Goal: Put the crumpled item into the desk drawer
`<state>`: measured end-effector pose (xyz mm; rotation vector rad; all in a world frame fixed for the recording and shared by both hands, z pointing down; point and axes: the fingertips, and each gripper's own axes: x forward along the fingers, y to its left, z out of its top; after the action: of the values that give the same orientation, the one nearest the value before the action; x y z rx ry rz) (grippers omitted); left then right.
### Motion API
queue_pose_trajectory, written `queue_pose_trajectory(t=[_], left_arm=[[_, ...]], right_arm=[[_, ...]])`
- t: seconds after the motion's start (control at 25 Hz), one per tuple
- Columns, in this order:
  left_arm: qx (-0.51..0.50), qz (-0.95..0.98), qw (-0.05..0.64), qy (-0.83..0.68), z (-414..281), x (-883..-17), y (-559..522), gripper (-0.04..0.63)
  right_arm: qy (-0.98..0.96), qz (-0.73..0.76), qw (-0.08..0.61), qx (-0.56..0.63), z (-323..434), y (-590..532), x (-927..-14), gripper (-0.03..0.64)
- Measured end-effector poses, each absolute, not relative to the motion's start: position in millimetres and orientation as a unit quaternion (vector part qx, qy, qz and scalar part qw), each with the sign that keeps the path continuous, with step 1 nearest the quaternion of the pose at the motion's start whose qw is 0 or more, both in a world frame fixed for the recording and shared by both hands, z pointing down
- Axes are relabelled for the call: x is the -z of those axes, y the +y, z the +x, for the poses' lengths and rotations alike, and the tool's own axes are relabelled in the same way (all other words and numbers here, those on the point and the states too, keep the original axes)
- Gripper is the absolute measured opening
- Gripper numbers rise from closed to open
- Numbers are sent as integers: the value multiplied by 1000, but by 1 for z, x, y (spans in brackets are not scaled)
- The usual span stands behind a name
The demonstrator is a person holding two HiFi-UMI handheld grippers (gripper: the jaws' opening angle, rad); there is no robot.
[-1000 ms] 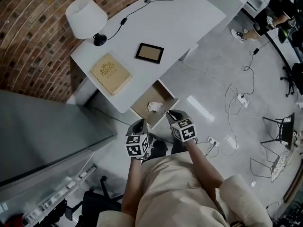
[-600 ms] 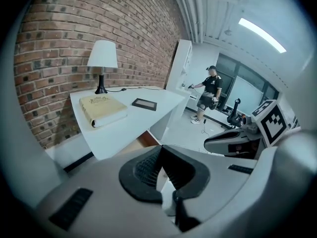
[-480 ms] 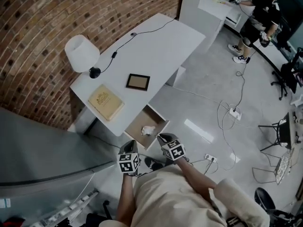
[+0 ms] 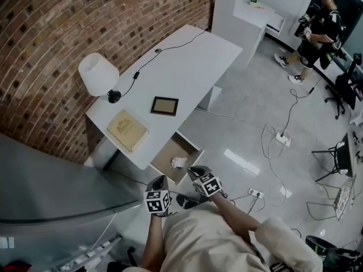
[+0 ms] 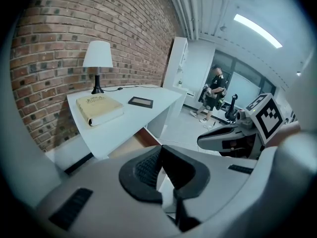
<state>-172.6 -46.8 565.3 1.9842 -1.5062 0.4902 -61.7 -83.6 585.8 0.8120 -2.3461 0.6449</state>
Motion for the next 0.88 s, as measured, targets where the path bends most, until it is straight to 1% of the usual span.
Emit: queue_pose_trajectory(t=[0.28,0.52,0.88], left_arm=[[-174,741,310,-569,-170,-570,-37,15],[-182,742,306,-568,-164,-571,-31,15],[-183,746,317,-557,-160,-577,-26,15]], right_arm=[[-876,294,286,-254,-55,-71,-590,27],[-886,263,278,-263,-59,-57,-592,25],[-873,265,309,-270,-58,-49,-607,25]])
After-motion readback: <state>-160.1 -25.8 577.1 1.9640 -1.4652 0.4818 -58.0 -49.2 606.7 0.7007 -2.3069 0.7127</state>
